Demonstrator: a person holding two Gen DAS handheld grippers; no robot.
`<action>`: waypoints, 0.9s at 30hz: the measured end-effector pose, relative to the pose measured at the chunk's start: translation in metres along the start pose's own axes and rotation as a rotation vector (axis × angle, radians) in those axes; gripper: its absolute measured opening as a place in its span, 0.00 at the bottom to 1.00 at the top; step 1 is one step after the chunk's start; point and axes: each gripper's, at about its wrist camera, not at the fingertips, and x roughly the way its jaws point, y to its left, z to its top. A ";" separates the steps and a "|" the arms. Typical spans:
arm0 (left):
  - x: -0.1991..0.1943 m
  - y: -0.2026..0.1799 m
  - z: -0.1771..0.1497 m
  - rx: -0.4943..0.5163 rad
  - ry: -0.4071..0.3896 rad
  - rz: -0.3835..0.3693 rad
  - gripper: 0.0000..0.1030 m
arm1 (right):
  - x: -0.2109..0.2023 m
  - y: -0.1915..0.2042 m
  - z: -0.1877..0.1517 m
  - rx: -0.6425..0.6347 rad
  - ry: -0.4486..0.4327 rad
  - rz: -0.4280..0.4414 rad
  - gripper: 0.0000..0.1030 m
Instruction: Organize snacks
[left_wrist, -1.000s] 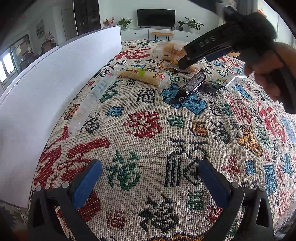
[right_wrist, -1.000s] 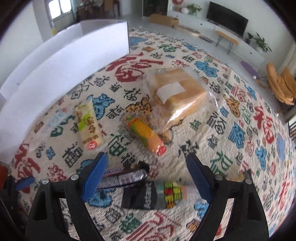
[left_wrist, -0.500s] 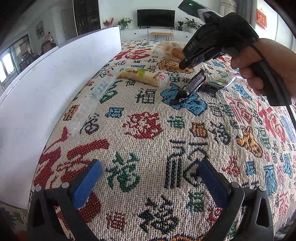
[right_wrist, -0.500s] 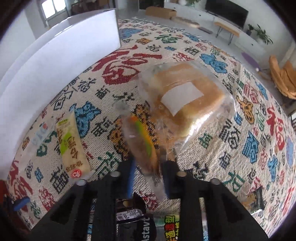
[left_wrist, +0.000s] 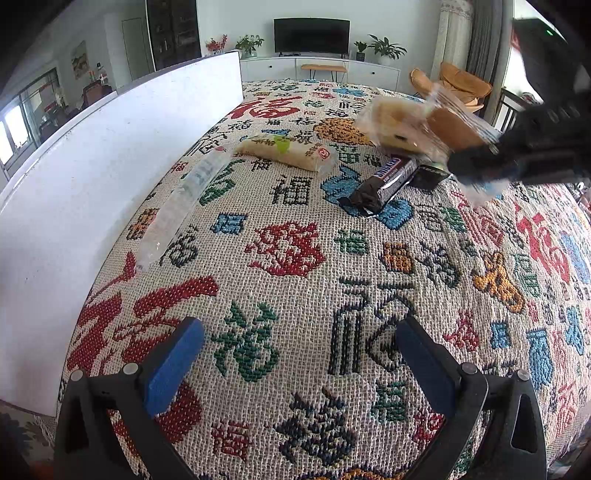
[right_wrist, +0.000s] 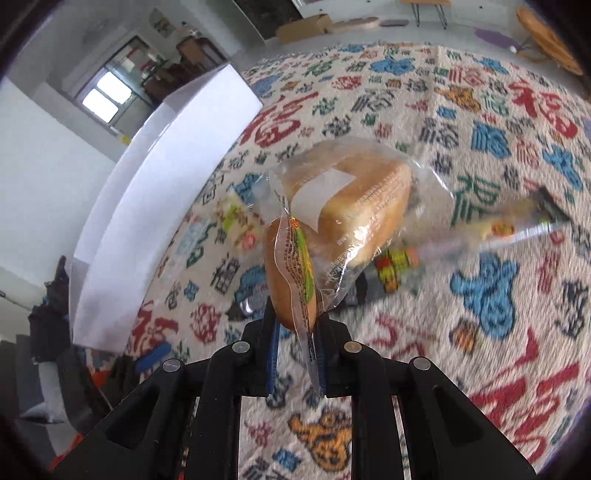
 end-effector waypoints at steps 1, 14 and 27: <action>0.000 0.000 0.000 0.000 0.000 0.000 1.00 | -0.001 -0.001 -0.010 0.009 0.010 0.012 0.17; -0.001 0.000 0.000 0.000 0.000 0.000 1.00 | -0.021 -0.035 -0.108 0.171 -0.040 0.119 0.43; -0.001 0.000 0.000 0.001 -0.001 -0.001 1.00 | -0.057 -0.028 -0.159 -0.212 -0.171 -0.319 0.71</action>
